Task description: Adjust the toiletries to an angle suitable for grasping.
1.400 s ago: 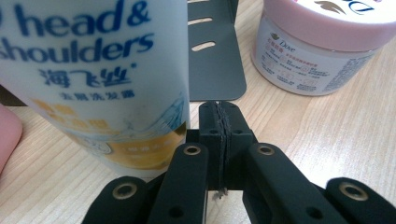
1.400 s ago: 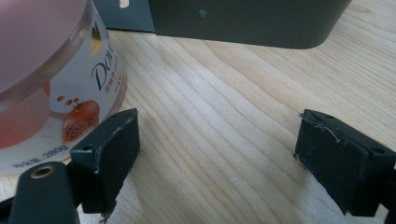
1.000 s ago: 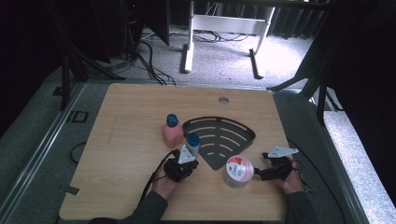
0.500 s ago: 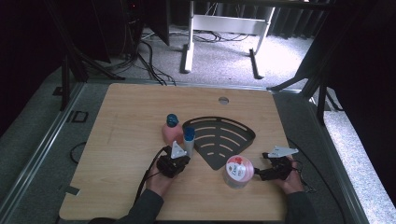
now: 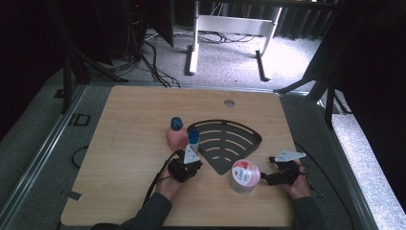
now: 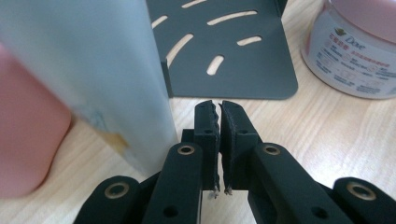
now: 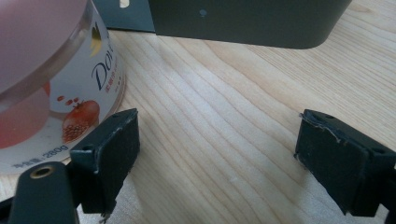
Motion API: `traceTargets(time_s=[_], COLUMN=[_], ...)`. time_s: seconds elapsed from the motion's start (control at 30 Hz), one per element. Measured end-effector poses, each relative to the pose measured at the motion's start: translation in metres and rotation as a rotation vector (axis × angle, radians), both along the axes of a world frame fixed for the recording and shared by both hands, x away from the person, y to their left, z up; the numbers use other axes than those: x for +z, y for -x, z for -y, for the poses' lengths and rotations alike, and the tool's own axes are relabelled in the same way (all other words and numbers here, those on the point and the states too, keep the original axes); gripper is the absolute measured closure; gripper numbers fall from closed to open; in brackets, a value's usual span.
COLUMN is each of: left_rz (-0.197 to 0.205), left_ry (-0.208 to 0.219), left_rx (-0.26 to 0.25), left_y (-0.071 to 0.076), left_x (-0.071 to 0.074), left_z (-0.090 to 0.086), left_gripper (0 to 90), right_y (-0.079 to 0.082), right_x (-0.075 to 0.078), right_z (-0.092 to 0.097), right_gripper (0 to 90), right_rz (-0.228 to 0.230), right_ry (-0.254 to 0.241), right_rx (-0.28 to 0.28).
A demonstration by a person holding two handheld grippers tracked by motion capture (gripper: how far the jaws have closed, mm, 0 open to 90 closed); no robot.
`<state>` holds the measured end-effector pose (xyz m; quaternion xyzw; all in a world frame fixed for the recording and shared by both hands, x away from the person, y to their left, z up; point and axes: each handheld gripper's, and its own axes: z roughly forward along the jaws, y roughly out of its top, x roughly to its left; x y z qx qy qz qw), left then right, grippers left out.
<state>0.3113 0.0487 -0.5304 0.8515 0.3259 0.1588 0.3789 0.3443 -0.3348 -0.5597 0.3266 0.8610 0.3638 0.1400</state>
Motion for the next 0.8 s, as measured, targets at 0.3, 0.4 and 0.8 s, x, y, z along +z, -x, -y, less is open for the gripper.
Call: traceTargets(time_s=[0.3,0.4,0.8], left_rz=[-0.004,-0.005,0.057], left_ry=[-0.030,-0.030,-0.065], left_rx=[0.067,0.087,0.091], left_y=[-0.010,-0.012,-0.019], left_x=[-0.004,-0.004,-0.006], left_z=[-0.012,-0.015,0.005], left_gripper=[86.8,86.6,87.3], right_y=[0.000,0.000,0.000], right_x=[0.000,0.000,0.000], right_z=[0.000,0.000,0.000], right_gripper=[13.4,13.5,13.5], right_rz=[0.000,0.000,-0.003], right_ry=[0.000,0.000,0.000], right_rx=[0.000,0.000,-0.001])
